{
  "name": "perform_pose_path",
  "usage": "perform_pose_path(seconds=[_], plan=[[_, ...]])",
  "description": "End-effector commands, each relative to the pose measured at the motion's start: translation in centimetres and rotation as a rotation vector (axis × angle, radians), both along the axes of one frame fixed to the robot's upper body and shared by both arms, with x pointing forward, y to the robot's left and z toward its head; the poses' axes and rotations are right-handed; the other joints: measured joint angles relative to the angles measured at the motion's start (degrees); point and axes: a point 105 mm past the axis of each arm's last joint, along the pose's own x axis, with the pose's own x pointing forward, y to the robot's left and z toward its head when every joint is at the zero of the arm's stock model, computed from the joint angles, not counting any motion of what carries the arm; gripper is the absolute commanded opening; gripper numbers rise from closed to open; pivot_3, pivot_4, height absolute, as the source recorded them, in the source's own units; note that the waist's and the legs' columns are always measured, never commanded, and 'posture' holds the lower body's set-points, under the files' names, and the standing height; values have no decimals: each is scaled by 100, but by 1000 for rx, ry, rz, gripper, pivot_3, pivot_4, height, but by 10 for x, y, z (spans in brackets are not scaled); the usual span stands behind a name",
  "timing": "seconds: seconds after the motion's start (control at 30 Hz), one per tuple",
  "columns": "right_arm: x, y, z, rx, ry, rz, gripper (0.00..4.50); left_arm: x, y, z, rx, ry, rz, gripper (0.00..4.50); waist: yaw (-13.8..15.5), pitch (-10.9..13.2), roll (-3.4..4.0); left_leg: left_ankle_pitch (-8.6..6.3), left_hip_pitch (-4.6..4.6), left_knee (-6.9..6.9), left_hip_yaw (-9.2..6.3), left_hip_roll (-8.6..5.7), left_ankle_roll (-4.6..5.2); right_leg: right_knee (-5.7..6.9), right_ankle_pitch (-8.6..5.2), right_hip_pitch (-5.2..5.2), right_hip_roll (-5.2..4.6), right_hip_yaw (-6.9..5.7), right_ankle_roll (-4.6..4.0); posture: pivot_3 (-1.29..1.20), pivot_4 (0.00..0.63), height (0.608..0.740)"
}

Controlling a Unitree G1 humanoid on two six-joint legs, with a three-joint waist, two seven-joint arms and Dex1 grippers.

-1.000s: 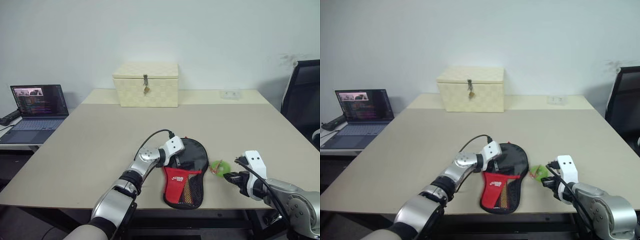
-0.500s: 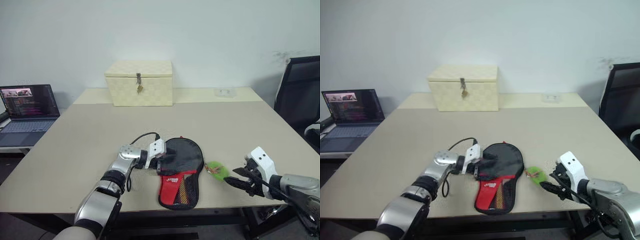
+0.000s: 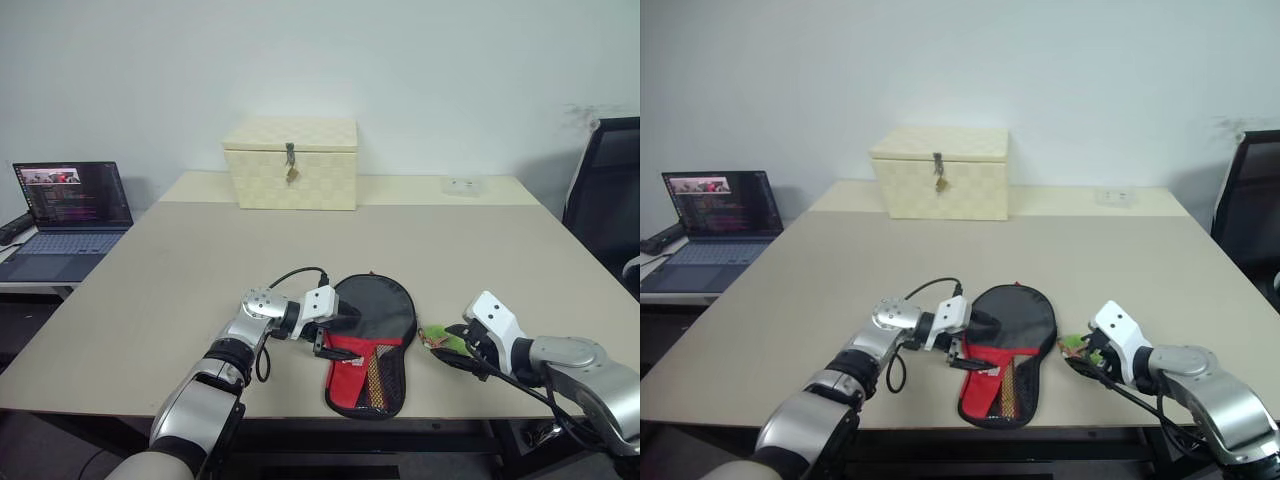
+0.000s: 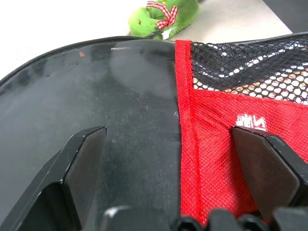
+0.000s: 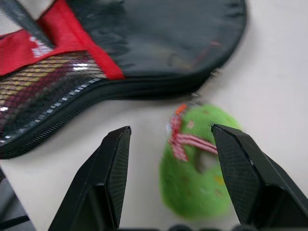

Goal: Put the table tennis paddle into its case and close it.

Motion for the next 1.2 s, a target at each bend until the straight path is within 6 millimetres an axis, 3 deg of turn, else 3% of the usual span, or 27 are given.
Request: perform_pose_path(seconds=[0.03,0.2,0.27,0.53,0.93,1.2], plan=[[4,2,-3,-28,-15,27,2925,-7,-9,-12,52,21,-51,4500,2,0,-1,0,0,1,2,-2,0,0,0,0,-2,1,1,0,150,740],[4,-2,-20,-70,34,21,2925,-8,-12,-12,62,24,-70,4500,3,0,0,0,-3,1,1,-4,0,-2,1,-1,-4,1,3,0,150,740],[2,-2,-24,-82,53,29,2564,-9,-12,-13,73,36,-80,4500,3,0,-1,0,-3,1,2,-4,0,-1,1,-1,-4,1,3,0,150,740],[-7,-1,-20,-93,63,81,28,-12,-8,-26,98,135,-54,4500,3,-1,0,-1,-3,1,0,-4,2,-2,1,-1,-4,0,3,0,150,740],[-25,8,-1,-137,41,225,28,-16,-16,-41,133,177,-40,4500,105,-4,0,-1,19,6,-5,-10,2,-8,-1,32,-12,-7,9,0,150,740],[-37,10,-1,-113,84,282,28,-15,-19,-42,120,205,-18,4500,147,-5,1,-2,18,5,-8,-12,2,-16,0,37,-15,-10,10,0,150,740]])
